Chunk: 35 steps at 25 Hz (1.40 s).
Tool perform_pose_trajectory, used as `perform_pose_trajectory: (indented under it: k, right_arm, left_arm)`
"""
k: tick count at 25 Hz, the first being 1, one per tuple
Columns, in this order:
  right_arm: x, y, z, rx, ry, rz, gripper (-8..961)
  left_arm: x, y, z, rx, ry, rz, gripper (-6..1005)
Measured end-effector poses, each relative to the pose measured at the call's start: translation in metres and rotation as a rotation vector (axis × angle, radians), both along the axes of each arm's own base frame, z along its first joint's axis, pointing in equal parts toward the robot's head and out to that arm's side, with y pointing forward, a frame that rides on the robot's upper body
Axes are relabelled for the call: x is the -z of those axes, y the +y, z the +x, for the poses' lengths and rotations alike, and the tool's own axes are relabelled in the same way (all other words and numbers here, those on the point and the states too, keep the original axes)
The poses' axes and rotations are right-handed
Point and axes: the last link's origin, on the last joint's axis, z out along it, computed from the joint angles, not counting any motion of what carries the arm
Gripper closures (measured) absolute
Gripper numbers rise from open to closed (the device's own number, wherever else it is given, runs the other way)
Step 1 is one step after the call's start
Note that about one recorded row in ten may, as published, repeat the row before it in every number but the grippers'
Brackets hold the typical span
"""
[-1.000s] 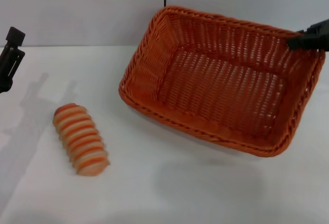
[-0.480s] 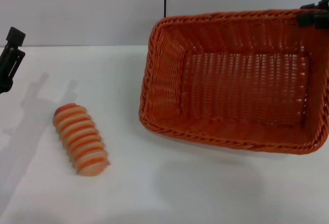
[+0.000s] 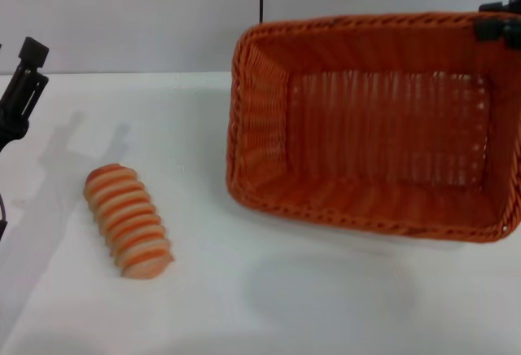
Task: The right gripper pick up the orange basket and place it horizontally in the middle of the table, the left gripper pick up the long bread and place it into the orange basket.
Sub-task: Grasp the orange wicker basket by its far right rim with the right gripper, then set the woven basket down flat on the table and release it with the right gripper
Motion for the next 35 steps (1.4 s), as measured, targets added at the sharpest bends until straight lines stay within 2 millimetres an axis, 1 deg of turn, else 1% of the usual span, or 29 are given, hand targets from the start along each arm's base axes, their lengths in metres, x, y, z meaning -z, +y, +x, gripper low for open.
perform_pose_trajectory:
  k: [2,7,8,12,17,18,20,23,25,27,28,29,33,35]
  right_arm:
    - [-0.004,-0.001,0.002,-0.038,0.078,0.033,780]
    - [-0.007,-0.003,0.001,-0.068,0.140,0.044,780]
    - [-0.010,-0.004,0.001,-0.082,0.175,0.045,780]
    - [-0.012,-0.006,-0.001,-0.106,0.201,0.031,780]
    - [-0.011,-0.014,-0.004,-0.151,0.205,-0.048,780]
    - [-0.006,-0.017,-0.004,-0.159,0.189,-0.084,780]
    - [-0.004,-0.019,-0.003,-0.160,0.182,-0.097,780]
    - [0.006,-0.021,0.003,-0.156,0.178,-0.137,780]
    - [0.009,-0.021,0.004,-0.155,0.182,-0.149,780]
    - [0.018,-0.021,0.007,-0.153,0.190,-0.182,780]
    - [0.026,-0.021,0.009,-0.159,0.197,-0.207,780]
    - [0.026,-0.021,0.009,-0.159,0.197,-0.207,780]
    - [0.043,-0.019,0.009,-0.168,0.199,-0.254,780]
    - [0.045,-0.018,0.009,-0.168,0.194,-0.261,780]
  left_arm:
    - [0.002,0.005,0.001,-0.006,0.003,-0.010,156]
    - [0.003,0.008,0.001,-0.008,0.005,-0.016,156]
    - [0.003,0.010,0.002,-0.009,0.007,-0.020,156]
    - [0.004,0.013,0.003,-0.011,0.009,-0.026,156]
    - [0.004,0.017,0.004,-0.012,0.010,-0.026,156]
    - [0.004,0.017,0.004,-0.014,0.010,-0.025,156]
    - [0.004,0.019,0.004,-0.018,0.011,-0.025,156]
    - [0.005,0.023,0.006,-0.014,0.012,-0.027,156]
    - [0.005,0.024,0.007,-0.013,0.012,-0.028,156]
    - [0.005,0.026,0.008,-0.010,0.013,-0.029,156]
    - [0.005,0.028,0.009,-0.008,0.014,-0.031,156]
    - [0.005,0.029,0.009,-0.007,0.014,-0.032,156]
    - [0.006,0.032,0.011,-0.006,0.017,-0.037,156]
    - [0.006,0.032,0.011,-0.006,0.017,-0.037,156]
